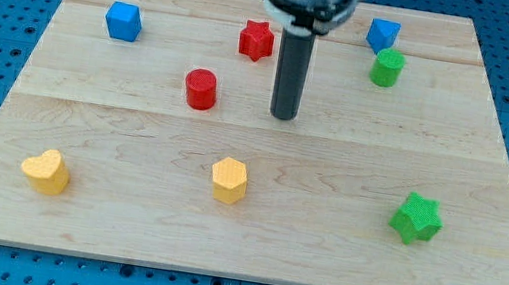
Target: Place your arm below the green star
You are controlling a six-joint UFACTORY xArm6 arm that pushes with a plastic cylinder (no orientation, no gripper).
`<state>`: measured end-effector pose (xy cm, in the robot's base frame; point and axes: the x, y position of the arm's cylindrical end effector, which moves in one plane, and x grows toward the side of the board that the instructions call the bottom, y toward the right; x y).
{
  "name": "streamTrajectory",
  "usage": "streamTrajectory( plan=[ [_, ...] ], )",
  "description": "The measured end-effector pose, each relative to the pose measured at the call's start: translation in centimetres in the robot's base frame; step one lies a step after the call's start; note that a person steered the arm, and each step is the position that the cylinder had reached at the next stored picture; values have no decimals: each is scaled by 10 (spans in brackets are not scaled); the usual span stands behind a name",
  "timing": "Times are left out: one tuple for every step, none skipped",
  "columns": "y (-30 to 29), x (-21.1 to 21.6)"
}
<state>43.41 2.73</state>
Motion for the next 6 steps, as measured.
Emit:
streamTrajectory(
  plan=[
    [24,33],
    [28,75],
    [29,113],
    [55,138],
    [91,141],
    [132,141]
  ],
)
